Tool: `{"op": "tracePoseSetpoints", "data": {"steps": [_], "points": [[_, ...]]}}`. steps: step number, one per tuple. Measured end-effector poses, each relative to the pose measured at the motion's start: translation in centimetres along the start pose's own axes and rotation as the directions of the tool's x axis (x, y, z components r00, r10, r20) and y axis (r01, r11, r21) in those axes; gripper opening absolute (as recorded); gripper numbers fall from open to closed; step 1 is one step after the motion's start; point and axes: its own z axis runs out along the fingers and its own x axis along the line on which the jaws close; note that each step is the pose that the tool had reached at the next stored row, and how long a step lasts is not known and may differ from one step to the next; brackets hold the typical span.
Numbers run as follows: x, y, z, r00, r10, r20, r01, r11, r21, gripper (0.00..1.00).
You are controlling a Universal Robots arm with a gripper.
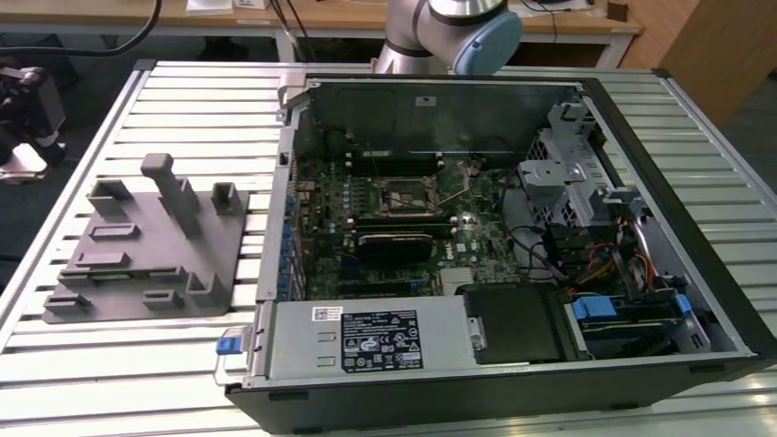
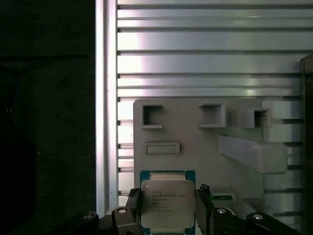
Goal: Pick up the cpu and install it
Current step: 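Pick up the cpu and move it towards the insertion slot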
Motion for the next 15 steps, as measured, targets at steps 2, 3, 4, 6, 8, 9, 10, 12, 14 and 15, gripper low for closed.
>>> {"op": "tracePoseSetpoints", "data": {"steps": [2, 3, 4, 6, 8, 9, 10, 12, 14, 15], "points": [[0.00, 0.01, -0.32, 1.0000, 0.000, 0.0000, 0.000, 1.0000, 0.0000, 0.53], [0.00, 0.01, -0.47, 1.0000, 0.000, 0.0000, 0.000, 1.0000, 0.0001, 0.53], [0.00, 0.02, -0.63, 1.0000, 0.000, 0.0000, 0.000, 1.0000, 0.0000, 0.53], [-0.01, 0.02, -0.95, 1.0000, 0.000, 0.0000, 0.000, 1.0000, 0.0001, 0.53], [-0.01, 0.03, -1.28, 1.0000, 0.000, 0.0000, 0.000, 1.0000, 0.0000, 0.53], [-0.01, 0.03, -1.45, 1.0000, 0.000, 0.0000, 0.000, 1.0000, 0.0000, 0.53], [-0.01, 0.04, -1.63, 1.0000, 0.000, 0.0000, 0.000, 1.0000, 0.0000, 0.53], [-0.02, 0.05, -1.99, 1.0000, 0.000, 0.0001, 0.000, 1.0000, 0.0001, 0.53], [-0.02, 0.05, -2.39, 1.0000, 0.000, 0.0001, 0.000, 1.0000, 0.0000, 0.53], [-0.02, 0.06, -2.57, 1.0000, 0.000, 0.0002, 0.000, 1.0000, 0.0000, 0.53]]}}
